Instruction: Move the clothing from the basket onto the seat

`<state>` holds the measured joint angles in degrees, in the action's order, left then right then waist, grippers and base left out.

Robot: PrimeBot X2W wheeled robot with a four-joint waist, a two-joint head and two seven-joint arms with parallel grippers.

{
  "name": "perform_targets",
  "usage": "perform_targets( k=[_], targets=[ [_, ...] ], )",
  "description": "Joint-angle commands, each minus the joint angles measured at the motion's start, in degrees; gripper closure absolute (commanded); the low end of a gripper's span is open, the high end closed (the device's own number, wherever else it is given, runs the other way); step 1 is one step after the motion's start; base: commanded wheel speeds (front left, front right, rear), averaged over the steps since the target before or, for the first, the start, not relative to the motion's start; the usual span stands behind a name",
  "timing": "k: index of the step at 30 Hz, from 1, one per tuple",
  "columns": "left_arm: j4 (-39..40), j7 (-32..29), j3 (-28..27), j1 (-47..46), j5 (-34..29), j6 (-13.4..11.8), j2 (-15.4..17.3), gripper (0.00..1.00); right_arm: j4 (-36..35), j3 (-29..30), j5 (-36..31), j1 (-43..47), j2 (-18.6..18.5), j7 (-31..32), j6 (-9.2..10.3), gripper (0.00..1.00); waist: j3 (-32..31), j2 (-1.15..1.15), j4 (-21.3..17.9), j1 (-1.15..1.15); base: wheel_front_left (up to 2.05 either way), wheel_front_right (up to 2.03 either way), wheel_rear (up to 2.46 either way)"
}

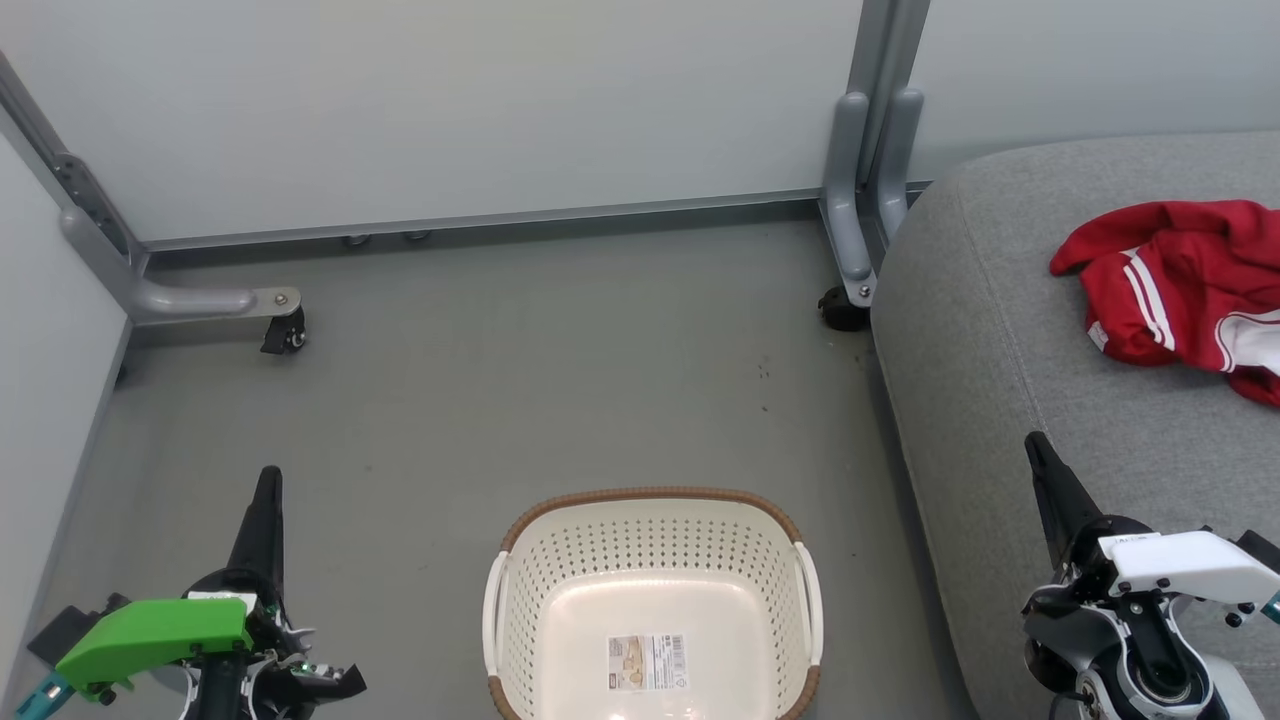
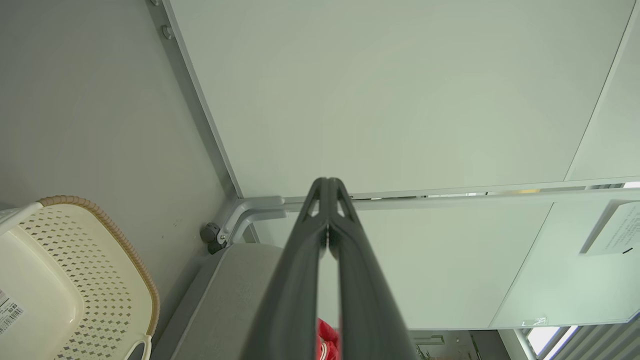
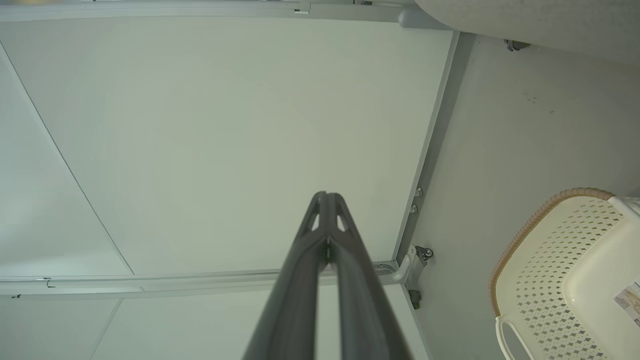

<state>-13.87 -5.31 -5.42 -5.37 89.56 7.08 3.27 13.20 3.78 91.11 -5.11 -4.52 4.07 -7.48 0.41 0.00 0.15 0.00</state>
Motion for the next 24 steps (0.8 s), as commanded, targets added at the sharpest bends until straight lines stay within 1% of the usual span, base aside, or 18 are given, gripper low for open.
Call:
perform_targets(
  k=[1,7,24],
  targets=[
    [-0.11,-0.30,-0.32,-1.04,1.28,0.42,0.17,1.00,0.30,0.26,1.21,-0.98,-0.14,0.35,-0.02,1.00,-0.04,0.00,-0.03,0.00,0.00,0.00,0.00],
    [-0.23,-0.92,-0.75,-1.30,3.43,0.61,0.11,1.00,0.88,0.53,3.33,-1.23,-0.06,0.78,-0.02,1.00,-0.21,0.00,-0.14,0.00,0.00,0.00,0.00],
    [-0.23,-1.11,-0.88,-1.12,3.25,0.58,-0.01,1.00,0.90,0.96,2.74,-1.15,0.31,1.04,-0.02,1.00,-0.23,0.00,-0.15,0.00,0.00,0.00,0.00]
  ],
)
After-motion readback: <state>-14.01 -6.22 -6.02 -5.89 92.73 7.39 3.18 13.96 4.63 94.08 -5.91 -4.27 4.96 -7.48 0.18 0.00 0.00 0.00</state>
